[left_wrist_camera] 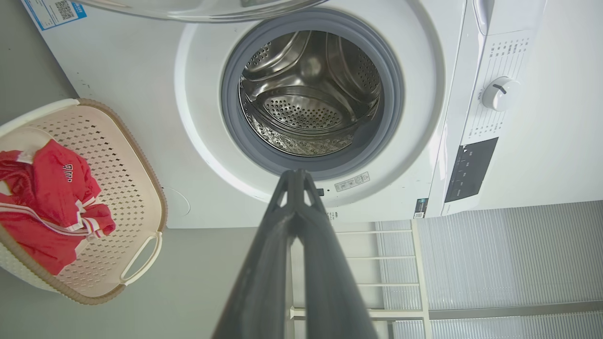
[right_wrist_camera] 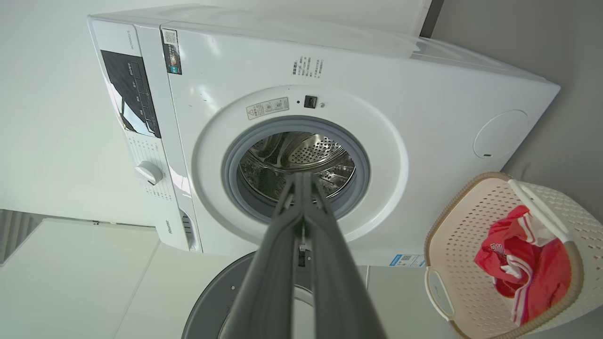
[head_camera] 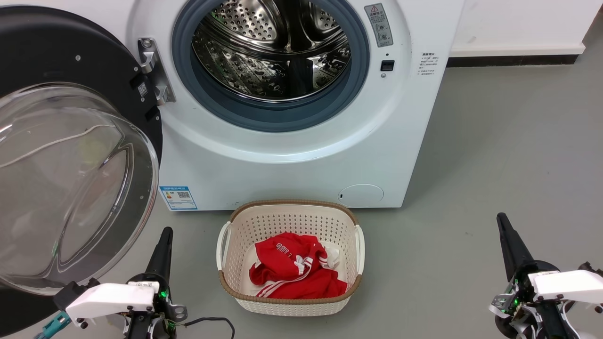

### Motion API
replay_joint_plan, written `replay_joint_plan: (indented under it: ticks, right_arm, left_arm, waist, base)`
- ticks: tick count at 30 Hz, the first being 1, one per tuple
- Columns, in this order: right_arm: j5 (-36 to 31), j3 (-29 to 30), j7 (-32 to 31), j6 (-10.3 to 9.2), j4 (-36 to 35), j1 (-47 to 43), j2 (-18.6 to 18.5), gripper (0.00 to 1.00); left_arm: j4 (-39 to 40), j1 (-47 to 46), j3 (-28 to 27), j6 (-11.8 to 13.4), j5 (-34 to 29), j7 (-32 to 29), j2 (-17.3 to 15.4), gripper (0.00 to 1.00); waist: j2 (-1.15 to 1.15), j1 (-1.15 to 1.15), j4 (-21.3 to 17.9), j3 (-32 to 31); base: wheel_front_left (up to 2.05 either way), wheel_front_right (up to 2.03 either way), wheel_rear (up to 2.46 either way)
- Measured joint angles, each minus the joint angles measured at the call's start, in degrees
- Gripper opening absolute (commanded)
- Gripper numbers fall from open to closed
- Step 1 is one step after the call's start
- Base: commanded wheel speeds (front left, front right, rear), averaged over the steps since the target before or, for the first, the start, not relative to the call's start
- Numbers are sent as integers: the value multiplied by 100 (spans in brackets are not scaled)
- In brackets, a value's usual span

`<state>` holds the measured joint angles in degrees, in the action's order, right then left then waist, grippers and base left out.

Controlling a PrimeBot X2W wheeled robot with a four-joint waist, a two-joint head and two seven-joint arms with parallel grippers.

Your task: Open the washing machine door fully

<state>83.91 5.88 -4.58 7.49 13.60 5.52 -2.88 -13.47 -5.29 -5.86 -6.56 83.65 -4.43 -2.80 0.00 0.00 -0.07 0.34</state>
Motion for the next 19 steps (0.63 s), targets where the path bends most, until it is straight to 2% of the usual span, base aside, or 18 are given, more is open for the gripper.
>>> replay_joint_plan:
  ticks: [19]
  right_arm:
    - [769,59,-187,0,40,22,0,0]
  left_arm:
    - [-55,-60,-59,-79,803,-199,-1,0]
  waist:
    - [0,0,7,-15]
  base:
    - [0,0,0]
